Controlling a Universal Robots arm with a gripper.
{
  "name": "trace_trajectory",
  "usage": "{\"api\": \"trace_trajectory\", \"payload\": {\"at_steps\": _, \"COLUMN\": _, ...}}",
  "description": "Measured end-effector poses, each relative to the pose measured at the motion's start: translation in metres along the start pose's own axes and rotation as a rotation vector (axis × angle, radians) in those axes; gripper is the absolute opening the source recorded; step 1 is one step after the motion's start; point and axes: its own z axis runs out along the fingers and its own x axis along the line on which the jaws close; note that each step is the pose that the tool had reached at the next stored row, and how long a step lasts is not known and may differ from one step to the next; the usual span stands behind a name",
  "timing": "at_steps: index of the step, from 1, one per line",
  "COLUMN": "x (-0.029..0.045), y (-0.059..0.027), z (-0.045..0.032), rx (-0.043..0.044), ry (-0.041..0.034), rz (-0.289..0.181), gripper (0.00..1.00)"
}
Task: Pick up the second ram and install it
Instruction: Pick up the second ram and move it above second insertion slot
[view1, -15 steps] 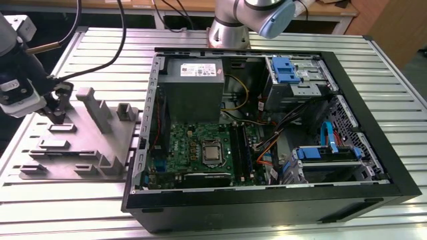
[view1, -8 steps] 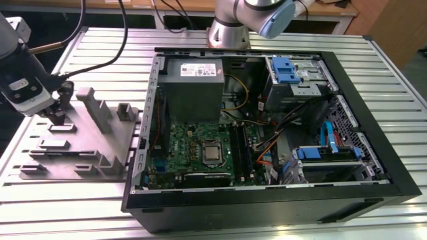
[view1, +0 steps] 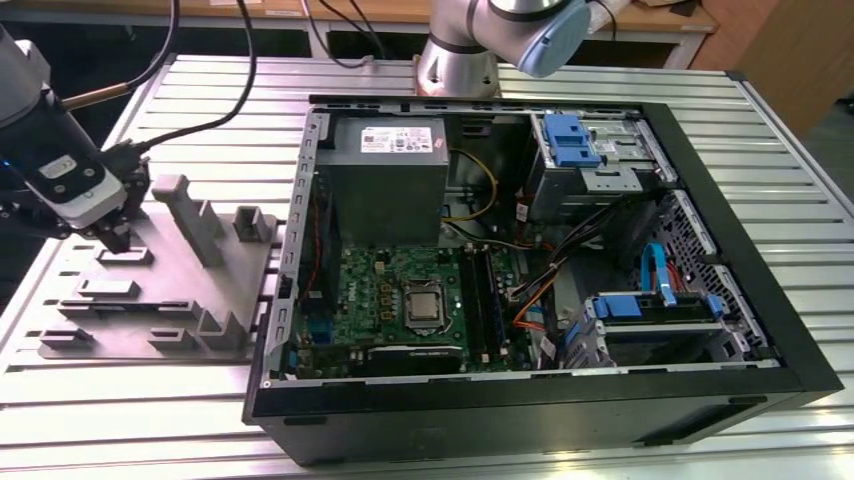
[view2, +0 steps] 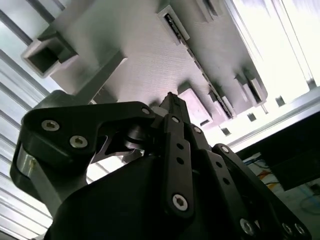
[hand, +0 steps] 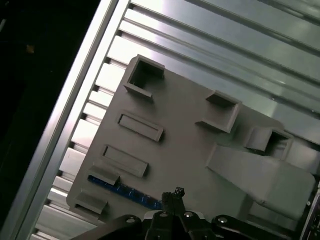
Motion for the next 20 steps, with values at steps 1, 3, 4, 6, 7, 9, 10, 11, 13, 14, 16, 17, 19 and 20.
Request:
{"api": "trace_trajectory", "payload": {"at_steps": 1, "x": 0.0, "y": -0.0001, "z": 0.0006, "rx": -0.0004, "ry": 0.0007, "rz": -0.018, "gripper": 0.1}}
{"api": "trace_trajectory", "payload": {"at_steps": 3, "x": 0.0, "y": -0.0001, "z": 0.002, "rx": -0.0012, "ry": 0.0023, "rz": -0.055, "gripper": 0.1}}
{"api": "trace_trajectory", "payload": {"at_steps": 4, "x": 0.0, "y": -0.0001, "z": 0.0026, "rx": -0.0016, "ry": 0.0031, "rz": -0.073, "gripper": 0.1}}
{"api": "trace_trajectory", "payload": {"at_steps": 6, "x": 0.0001, "y": -0.0002, "z": 0.0038, "rx": -0.0025, "ry": 0.0045, "rz": -0.109, "gripper": 0.1}}
{"api": "trace_trajectory", "payload": {"at_steps": 7, "x": 0.0001, "y": -0.0002, "z": 0.0043, "rx": -0.0029, "ry": 0.0054, "rz": -0.127, "gripper": 0.1}}
{"api": "trace_trajectory", "payload": {"at_steps": 9, "x": 0.0001, "y": -0.0002, "z": 0.0055, "rx": -0.0037, "ry": 0.0068, "rz": -0.163, "gripper": 0.1}}
{"api": "trace_trajectory", "payload": {"at_steps": 10, "x": 0.0002, "y": -0.0003, "z": 0.0062, "rx": -0.0041, "ry": 0.0076, "rz": -0.182, "gripper": 0.1}}
{"api": "trace_trajectory", "payload": {"at_steps": 11, "x": 0.0002, "y": -0.0003, "z": 0.0068, "rx": -0.0045, "ry": 0.0083, "rz": -0.2, "gripper": 0.1}}
{"api": "trace_trajectory", "payload": {"at_steps": 13, "x": 0.0002, "y": -0.0004, "z": 0.0082, "rx": -0.0053, "ry": 0.0099, "rz": -0.237, "gripper": 0.1}}
{"api": "trace_trajectory", "payload": {"at_steps": 14, "x": 0.0002, "y": -0.0004, "z": 0.009, "rx": -0.0057, "ry": 0.0106, "rz": -0.255, "gripper": 0.1}}
{"api": "trace_trajectory", "payload": {"at_steps": 16, "x": 0.0002, "y": -0.0005, "z": 0.0106, "rx": -0.0066, "ry": 0.0121, "rz": -0.292, "gripper": 0.1}}
{"api": "trace_trajectory", "payload": {"at_steps": 17, "x": 0.0003, "y": -0.0005, "z": 0.0114, "rx": -0.0069, "ry": 0.0127, "rz": -0.309, "gripper": 0.1}}
{"api": "trace_trajectory", "payload": {"at_steps": 19, "x": 0.0003, "y": -0.0006, "z": 0.013, "rx": -0.0078, "ry": 0.0143, "rz": -0.346, "gripper": 0.1}}
{"api": "trace_trajectory", "payload": {"at_steps": 20, "x": 0.0003, "y": -0.0006, "z": 0.0139, "rx": -0.0082, "ry": 0.0151, "rz": -0.364, "gripper": 0.1}}
